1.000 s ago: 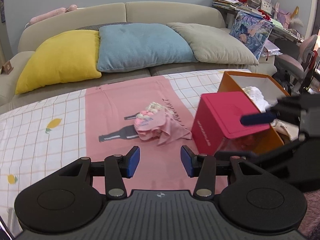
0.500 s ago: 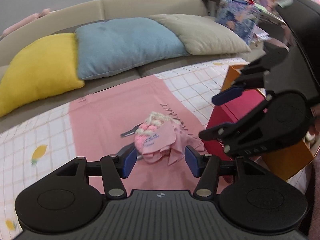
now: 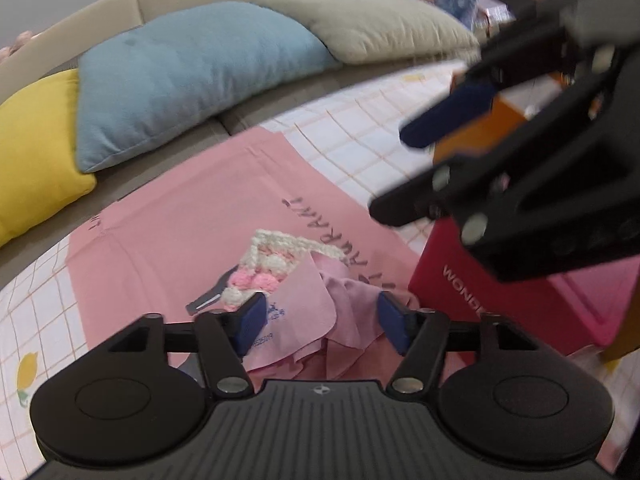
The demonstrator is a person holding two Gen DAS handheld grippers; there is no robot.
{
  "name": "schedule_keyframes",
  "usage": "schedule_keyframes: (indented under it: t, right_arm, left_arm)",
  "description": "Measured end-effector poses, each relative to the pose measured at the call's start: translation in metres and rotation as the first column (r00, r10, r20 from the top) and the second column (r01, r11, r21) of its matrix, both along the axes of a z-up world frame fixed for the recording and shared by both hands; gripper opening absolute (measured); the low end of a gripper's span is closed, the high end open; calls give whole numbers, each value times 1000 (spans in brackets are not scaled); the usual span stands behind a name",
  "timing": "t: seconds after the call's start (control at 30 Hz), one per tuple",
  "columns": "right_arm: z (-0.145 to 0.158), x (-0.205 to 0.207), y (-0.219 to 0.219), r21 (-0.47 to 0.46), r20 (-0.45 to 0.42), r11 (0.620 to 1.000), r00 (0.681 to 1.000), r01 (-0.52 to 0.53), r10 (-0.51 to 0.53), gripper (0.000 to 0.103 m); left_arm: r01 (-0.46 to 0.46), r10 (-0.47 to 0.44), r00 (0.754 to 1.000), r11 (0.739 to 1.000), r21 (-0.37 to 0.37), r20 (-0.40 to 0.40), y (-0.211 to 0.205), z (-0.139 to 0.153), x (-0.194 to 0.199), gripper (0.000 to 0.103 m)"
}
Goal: Organize soft objects
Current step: 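Grasp the pink cloth with the left gripper and lift it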
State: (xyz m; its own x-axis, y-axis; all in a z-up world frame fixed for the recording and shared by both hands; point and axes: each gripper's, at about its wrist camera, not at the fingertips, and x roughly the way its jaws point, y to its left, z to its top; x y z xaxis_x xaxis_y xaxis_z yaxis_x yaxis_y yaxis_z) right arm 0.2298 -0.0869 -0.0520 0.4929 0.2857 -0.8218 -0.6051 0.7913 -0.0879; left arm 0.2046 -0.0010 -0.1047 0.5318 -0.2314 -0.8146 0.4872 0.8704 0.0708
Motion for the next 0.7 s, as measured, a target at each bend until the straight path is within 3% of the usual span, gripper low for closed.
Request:
schedule_keyframes:
  t: [0.1,0.23,0.37,0.47,0.6,0.7]
  right_arm:
    - [0,4,-2,11,-4,1000,1000,3,-3,43]
    - [-3,6,-1,7,-8,1000,1000,-1,1,44]
    - [-9,9,1,2,-17,1000,1000,-19,19,44]
    - [-13,11,6,-1,-27,999,998,-49,49,43]
    - [-21,13,23,-6,-81,994,991,-109,108,46]
    - [-31,12,44,-37,-120,983,977,-179,174,54]
  left_arm:
    - [-10,8,1000,998,70,23,-8,-10,1,41]
    - [-24,22,999,999,44,47,-6,-9,-5,6]
    - [-58,58,993,998,-11,98,3,3,-18,4]
    - [-154,158,982,987,-43,105,19,16,-28,4]
    - [-282,281,956,959,-3,85,46,19,-37,4]
    - [-333,330,941,943,29,70,62,14,-38,4]
